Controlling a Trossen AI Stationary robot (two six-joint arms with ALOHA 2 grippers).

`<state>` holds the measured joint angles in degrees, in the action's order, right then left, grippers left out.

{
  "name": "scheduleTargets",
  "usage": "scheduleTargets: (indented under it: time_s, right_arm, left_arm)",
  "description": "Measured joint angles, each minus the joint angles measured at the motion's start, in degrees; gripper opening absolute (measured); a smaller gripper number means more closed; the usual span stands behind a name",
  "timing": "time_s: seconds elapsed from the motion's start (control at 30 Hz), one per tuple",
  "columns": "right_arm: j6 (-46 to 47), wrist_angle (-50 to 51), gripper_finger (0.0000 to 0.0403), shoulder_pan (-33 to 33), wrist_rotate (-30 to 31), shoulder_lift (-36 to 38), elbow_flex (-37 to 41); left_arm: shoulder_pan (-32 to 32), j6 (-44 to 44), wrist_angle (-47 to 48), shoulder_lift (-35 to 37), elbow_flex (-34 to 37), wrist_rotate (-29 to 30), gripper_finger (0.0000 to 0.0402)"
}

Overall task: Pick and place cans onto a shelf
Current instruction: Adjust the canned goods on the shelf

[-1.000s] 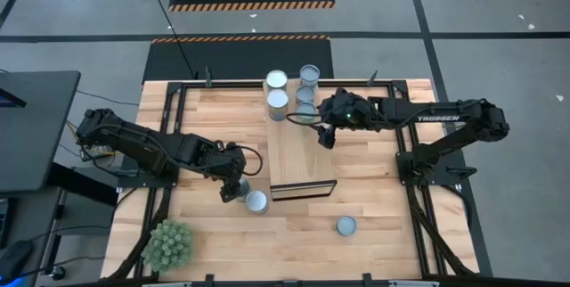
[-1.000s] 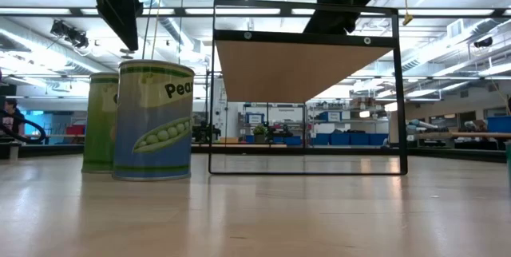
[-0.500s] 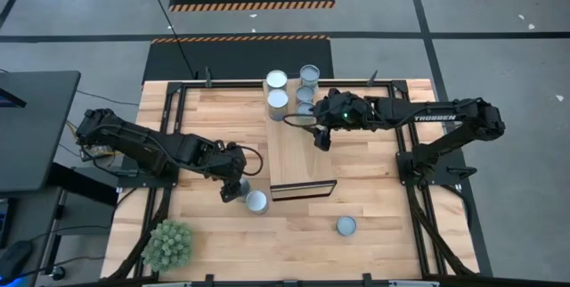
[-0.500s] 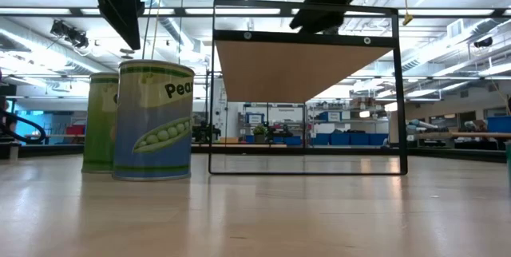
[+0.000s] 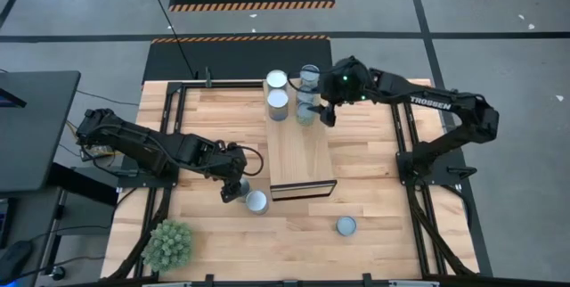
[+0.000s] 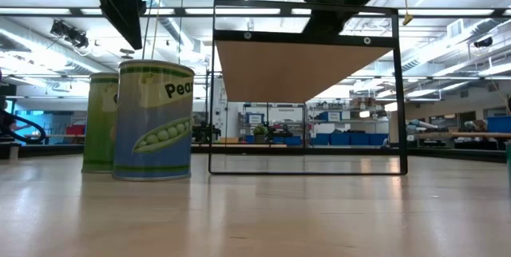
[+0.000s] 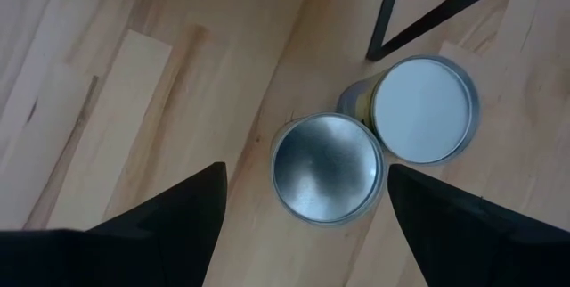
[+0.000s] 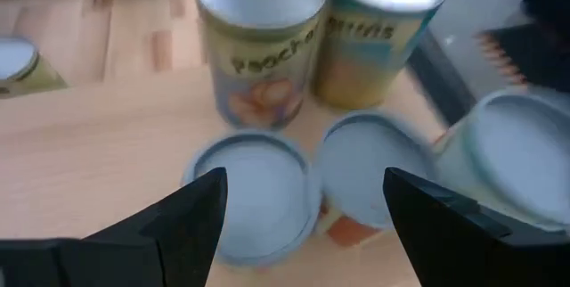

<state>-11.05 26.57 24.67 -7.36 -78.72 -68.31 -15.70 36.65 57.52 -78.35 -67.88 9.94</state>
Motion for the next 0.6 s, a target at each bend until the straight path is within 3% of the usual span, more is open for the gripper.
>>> scheduleTargets:
  time_s: [0.27,0.6]
  right_arm:
    - [-3.1,1.8,0.0308,0.2,-2.0,-5.1,-3.9]
    - [-6.5,13.5,0.0308,1.4,-1.9,-13.7,-14.6]
  left_arm:
    - [0.0,-1.3,-0.3,0.0,0.0,0.4,0.0315]
    - [0.0,-1.0,-0.3,0.0,0.0,0.4,0.0315]
